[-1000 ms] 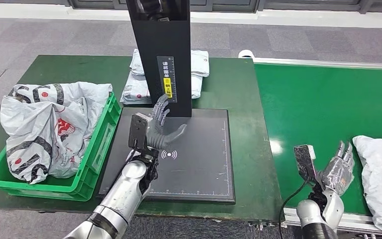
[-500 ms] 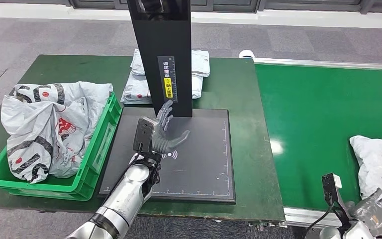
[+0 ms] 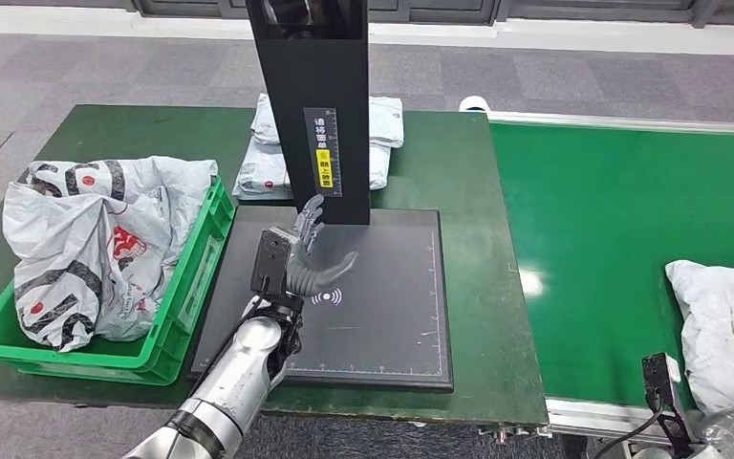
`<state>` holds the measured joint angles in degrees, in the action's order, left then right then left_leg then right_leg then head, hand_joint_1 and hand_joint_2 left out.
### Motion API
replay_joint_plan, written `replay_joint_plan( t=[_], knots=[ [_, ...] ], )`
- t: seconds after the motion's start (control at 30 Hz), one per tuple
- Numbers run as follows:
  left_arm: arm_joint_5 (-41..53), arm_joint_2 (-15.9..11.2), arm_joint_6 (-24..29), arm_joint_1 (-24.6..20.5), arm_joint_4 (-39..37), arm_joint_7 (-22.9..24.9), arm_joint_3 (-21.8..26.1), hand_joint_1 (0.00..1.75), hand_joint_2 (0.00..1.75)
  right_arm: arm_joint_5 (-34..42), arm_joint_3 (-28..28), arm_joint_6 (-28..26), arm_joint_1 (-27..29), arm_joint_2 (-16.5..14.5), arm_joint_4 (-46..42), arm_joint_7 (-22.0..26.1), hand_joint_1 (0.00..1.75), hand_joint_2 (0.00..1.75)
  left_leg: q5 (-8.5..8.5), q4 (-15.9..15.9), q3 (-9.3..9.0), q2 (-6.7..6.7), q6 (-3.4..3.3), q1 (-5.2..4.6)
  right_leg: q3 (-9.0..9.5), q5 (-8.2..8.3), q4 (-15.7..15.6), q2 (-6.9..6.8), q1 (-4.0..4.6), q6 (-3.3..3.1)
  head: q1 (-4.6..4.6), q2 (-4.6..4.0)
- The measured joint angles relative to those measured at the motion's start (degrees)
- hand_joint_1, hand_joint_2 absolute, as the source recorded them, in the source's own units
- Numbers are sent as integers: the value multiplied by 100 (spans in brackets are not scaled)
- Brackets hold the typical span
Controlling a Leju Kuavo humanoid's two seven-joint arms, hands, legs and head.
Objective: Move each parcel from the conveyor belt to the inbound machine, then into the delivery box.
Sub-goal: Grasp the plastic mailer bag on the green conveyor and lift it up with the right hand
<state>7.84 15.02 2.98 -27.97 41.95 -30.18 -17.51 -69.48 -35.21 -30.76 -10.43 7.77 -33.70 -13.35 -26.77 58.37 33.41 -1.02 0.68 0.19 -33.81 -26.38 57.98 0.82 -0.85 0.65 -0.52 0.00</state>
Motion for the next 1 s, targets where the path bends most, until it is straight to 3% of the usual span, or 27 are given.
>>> replay_joint_plan(
  t=[0.2,0.8,0.93,1.0],
  knots=[
    [32,-58,-38,0,3,4,8,0,175,210,-370,561,-191,81,342,252,175,175,-3,2,-24,7,-9,10,39,6,-22,6,10,9,-2,0],
    [-40,-166,-116,142,321,87,211,0,175,406,-510,391,-386,-4,397,893,175,175,3,7,-24,5,-19,16,47,18,-26,4,16,25,-2,0],
    [-49,-182,-72,225,428,128,294,0,175,930,-437,311,-203,-337,-290,1716,175,175,3,3,-8,9,-18,15,41,21,-24,7,15,22,-1,0],
    [-41,-192,-40,265,500,145,348,0,175,1160,-228,494,-22,-646,-1030,1834,175,175,5,-1,-9,19,-14,14,28,22,-23,17,13,20,0,0]
  ],
)
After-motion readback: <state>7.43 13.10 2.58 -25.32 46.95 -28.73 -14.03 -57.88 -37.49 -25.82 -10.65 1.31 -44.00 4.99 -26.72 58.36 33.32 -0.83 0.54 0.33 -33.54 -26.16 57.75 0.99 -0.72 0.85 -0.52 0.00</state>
